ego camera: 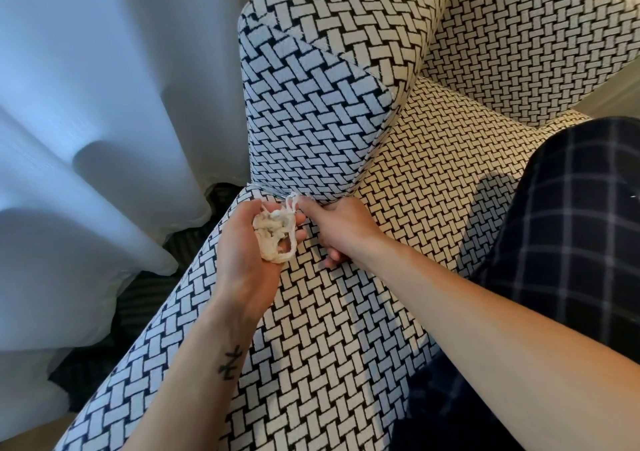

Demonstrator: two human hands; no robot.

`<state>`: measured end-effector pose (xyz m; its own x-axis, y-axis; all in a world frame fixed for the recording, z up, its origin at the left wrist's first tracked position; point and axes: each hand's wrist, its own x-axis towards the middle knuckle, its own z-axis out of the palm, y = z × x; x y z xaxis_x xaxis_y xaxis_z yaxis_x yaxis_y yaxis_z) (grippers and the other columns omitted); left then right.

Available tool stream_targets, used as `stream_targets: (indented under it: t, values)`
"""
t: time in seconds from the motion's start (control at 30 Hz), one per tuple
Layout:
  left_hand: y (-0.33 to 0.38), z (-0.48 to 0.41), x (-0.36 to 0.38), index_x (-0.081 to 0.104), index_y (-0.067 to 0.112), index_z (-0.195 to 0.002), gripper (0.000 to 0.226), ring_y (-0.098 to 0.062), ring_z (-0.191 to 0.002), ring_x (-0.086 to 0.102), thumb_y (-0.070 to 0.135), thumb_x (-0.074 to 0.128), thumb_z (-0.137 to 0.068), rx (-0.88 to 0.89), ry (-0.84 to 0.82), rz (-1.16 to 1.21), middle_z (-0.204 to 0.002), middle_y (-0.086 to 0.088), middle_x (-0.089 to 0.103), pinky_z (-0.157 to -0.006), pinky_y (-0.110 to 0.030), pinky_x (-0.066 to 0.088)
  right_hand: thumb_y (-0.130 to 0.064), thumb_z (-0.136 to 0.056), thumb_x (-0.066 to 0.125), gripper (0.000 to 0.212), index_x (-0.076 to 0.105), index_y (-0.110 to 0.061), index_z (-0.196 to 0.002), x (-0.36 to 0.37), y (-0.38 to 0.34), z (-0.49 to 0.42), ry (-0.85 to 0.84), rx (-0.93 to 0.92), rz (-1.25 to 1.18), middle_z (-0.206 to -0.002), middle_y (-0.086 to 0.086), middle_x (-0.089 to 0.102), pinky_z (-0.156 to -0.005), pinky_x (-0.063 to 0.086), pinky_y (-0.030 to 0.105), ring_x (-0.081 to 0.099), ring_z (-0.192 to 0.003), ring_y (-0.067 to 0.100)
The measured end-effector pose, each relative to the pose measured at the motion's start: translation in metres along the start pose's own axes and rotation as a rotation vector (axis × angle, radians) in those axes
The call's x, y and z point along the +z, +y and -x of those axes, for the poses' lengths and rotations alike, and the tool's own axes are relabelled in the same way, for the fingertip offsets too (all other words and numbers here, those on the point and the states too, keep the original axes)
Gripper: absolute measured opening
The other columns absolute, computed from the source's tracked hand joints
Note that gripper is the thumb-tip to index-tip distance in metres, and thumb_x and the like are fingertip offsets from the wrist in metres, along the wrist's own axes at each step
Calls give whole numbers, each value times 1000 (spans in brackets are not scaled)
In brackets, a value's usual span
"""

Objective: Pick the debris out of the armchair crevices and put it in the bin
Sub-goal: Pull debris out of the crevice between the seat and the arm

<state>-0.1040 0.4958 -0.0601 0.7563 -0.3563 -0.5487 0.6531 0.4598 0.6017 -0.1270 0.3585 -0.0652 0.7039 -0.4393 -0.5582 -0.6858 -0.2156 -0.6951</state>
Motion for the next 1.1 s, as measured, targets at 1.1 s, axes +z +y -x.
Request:
stream_targets:
  t: [1.1]
  values:
    - [-3,-2,-1,65,7,-111,27,-16,-87,68,3,40,-102,27,-68,8,-91,-3,69,-85,-31,55,-49,-97,63,47,67,-2,-100,1,-2,-6,-9,20,98,-42,0,52,-58,63,39,59,-36,18]
